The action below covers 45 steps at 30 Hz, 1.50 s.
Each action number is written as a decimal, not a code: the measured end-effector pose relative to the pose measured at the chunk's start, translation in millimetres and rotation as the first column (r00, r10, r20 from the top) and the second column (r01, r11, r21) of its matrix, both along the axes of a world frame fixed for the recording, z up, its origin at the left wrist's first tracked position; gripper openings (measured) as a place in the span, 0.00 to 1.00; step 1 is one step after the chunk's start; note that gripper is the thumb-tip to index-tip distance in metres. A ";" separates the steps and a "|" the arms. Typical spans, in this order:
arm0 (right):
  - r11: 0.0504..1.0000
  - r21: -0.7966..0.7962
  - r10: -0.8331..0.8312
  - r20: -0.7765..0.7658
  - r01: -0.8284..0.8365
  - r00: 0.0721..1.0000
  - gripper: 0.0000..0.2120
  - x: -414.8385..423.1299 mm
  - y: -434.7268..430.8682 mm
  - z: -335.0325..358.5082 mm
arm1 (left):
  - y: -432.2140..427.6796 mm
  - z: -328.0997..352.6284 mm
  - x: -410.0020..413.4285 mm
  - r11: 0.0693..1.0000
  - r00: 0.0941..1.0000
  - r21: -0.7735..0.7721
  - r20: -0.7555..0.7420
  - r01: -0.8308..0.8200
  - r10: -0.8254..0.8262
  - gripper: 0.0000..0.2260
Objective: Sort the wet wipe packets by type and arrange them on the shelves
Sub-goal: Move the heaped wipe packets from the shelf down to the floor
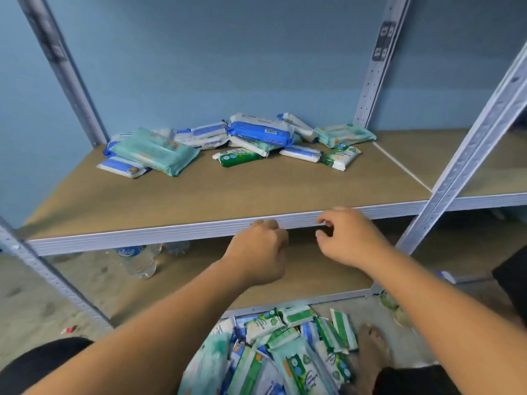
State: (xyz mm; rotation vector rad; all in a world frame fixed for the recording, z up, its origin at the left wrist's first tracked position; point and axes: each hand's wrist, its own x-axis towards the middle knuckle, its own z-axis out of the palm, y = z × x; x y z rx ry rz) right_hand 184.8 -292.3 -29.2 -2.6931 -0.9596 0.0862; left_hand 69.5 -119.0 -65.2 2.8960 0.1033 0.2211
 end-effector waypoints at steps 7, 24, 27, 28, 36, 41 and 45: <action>0.964 0.217 -0.176 0.077 0.156 0.981 0.14 92.0 14.2 10.3 | 36.0 29.5 58.5 0.994 0.993 -0.105 0.111 -0.025 0.037 0.14; 0.888 -0.089 -0.442 0.107 0.451 0.891 0.28 202.8 82.7 -22.2 | 152.0 18.5 162.4 0.825 0.824 -0.046 0.037 -0.564 0.566 0.27; 0.878 -0.069 -0.466 0.103 0.473 0.879 0.22 203.7 89.6 -23.6 | 154.2 16.0 165.6 0.812 0.811 -0.004 0.043 -0.584 0.583 0.26; 0.868 -0.055 -0.485 0.115 0.493 0.867 0.20 202.9 91.5 -22.5 | 153.7 16.4 165.6 0.802 0.802 0.021 0.049 -0.597 0.596 0.25; 0.810 0.040 -0.582 0.177 0.585 0.794 0.18 188.6 93.4 -10.0 | 148.2 32.2 145.5 0.810 0.807 0.005 -0.083 -0.587 0.585 0.18; 0.809 0.094 -0.588 0.118 0.580 0.800 0.25 170.7 80.0 -5.4 | 138.8 41.1 125.0 0.842 0.826 0.060 -0.168 -0.537 0.539 0.25; 0.755 0.099 -0.652 0.011 0.648 0.758 0.27 149.1 58.4 2.1 | 125.4 42.4 104.8 0.876 0.858 0.142 -0.178 -0.462 0.481 0.29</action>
